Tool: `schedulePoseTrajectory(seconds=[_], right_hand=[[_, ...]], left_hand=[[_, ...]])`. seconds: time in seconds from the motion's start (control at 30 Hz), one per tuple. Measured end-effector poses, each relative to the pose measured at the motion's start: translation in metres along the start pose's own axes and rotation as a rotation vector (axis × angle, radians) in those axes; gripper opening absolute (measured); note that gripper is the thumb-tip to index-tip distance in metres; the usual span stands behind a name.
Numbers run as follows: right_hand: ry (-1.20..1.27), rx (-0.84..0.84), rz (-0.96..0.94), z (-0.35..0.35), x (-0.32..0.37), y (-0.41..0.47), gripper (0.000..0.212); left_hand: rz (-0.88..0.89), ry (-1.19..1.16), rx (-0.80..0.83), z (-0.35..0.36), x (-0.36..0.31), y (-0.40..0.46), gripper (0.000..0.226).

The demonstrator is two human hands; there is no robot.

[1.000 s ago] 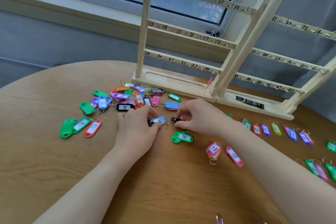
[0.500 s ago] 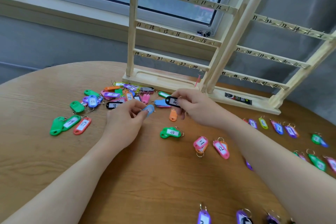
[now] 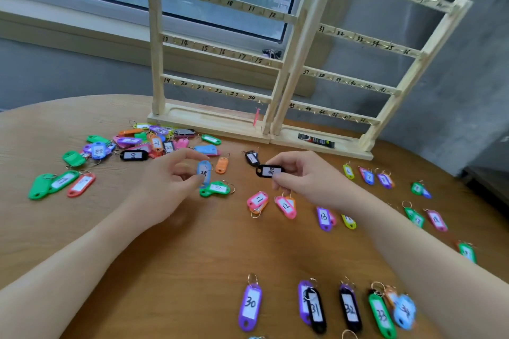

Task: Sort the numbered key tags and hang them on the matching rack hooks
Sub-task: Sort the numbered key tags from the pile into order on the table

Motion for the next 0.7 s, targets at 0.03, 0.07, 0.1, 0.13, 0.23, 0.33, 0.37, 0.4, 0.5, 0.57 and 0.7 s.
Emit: schedulePoseTrajectory(seconds=[0.03, 0.07, 0.1, 0.13, 0.23, 0.33, 0.37, 0.4, 0.5, 0.57, 0.7], right_hand=[[-0.004, -0.004, 0.012, -0.003, -0.006, -0.009, 0.018], [-0.004, -0.016, 0.025, -0.006, -0.013, -0.018, 0.015], [0.004, -0.035, 0.037, -0.010, -0.019, -0.027, 0.012], [0.017, -0.059, 0.048, -0.014, -0.025, -0.036, 0.009], [0.055, -0.101, 0.094, -0.022, -0.045, -0.064, 0.008], [0.036, -0.126, 0.116, -0.029, -0.059, -0.093, 0.016], [0.025, -0.136, 0.118, -0.033, -0.061, -0.102, 0.018], [0.020, -0.149, 0.123, -0.037, -0.065, -0.110, 0.021], [-0.017, -0.173, 0.158, -0.052, -0.073, -0.136, 0.029], [-0.032, -0.165, 0.152, -0.059, -0.075, -0.148, 0.028], [0.085, -0.258, 0.151, -0.077, -0.086, -0.172, 0.012]], left_hand=[[0.023, 0.011, 0.026, 0.004, -0.006, -0.005, 0.019], [0.044, 0.005, 0.039, 0.007, -0.013, -0.008, 0.017], [0.065, -0.001, 0.037, 0.009, -0.020, -0.012, 0.013], [0.087, -0.004, 0.021, 0.010, -0.027, -0.014, 0.009], [0.119, -0.033, -0.031, 0.021, -0.045, -0.019, 0.004], [0.169, -0.025, 0.040, 0.046, -0.058, -0.022, 0.013], [0.182, -0.024, 0.064, 0.054, -0.062, -0.025, 0.014], [0.189, -0.027, 0.089, 0.062, -0.065, -0.027, 0.016], [0.216, -0.063, 0.164, 0.086, -0.083, -0.035, 0.013], [0.217, -0.081, 0.202, 0.101, -0.093, -0.038, 0.015], [0.250, -0.039, 0.240, 0.124, -0.113, -0.044, 0.014]])
Point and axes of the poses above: each hand's wrist, its own y-axis towards the middle knuckle, its own z-axis out of the palm, x = y × z, the point moved 9 cm from there along y, towards the middle knuckle, and after that the axes turned 3 degrees about y, right-handed, at the moved point
